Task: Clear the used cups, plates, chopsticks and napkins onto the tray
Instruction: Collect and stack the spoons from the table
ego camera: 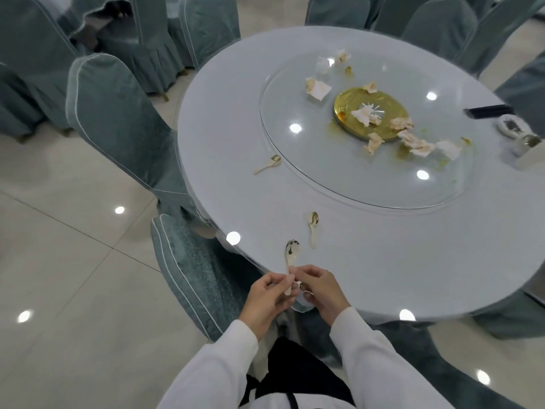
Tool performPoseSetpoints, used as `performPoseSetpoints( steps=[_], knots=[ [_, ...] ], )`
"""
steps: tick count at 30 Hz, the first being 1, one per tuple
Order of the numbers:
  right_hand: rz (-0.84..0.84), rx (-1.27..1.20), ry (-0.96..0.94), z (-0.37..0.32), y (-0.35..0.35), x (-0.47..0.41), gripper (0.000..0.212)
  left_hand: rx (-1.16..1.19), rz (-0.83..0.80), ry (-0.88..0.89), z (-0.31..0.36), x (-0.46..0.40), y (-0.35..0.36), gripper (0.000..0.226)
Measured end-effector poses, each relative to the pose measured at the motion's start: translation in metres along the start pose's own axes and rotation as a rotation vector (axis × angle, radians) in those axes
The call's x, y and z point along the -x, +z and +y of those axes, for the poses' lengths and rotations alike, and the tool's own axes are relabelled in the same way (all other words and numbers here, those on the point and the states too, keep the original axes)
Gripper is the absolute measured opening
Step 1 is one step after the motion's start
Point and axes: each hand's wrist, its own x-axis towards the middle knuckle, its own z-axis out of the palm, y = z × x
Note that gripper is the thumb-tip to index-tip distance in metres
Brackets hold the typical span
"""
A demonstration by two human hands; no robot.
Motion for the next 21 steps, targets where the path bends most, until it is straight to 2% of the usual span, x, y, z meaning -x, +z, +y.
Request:
performPoseSetpoints(
  steps=[5, 10, 13, 18, 21],
  knots=[
    [0.055, -0.075, 0.022, -0.012, -0.015, -0.032, 0.027, -0.118, 0.119, 0.003, 0.011, -0.015, 0.003, 0.027],
    [0.209, 0.027, 0.044, -0.016, -0.038, -0.075, 0.017, -0.131, 0.232, 0.001, 0.029, -0.035, 0.004, 0.023],
    [0.241, 0.083, 0.044, -0.02, -0.047, -0.105, 0.016, -0.127, 0.279, 0.024, 0.036, -0.043, 0.005, 0.024],
    [0.29, 0.317, 0.019, -0.028, -0.047, -0.146, 0.031, -0.135, 0.352, 0.057, 0.038, -0.047, -0.001, 0.024],
    [0.291, 0.501, 0.059, -0.03, -0.05, -0.161, 0.032, -0.124, 0.395, 0.066, 0.037, -0.046, -0.004, 0.024]
  ],
)
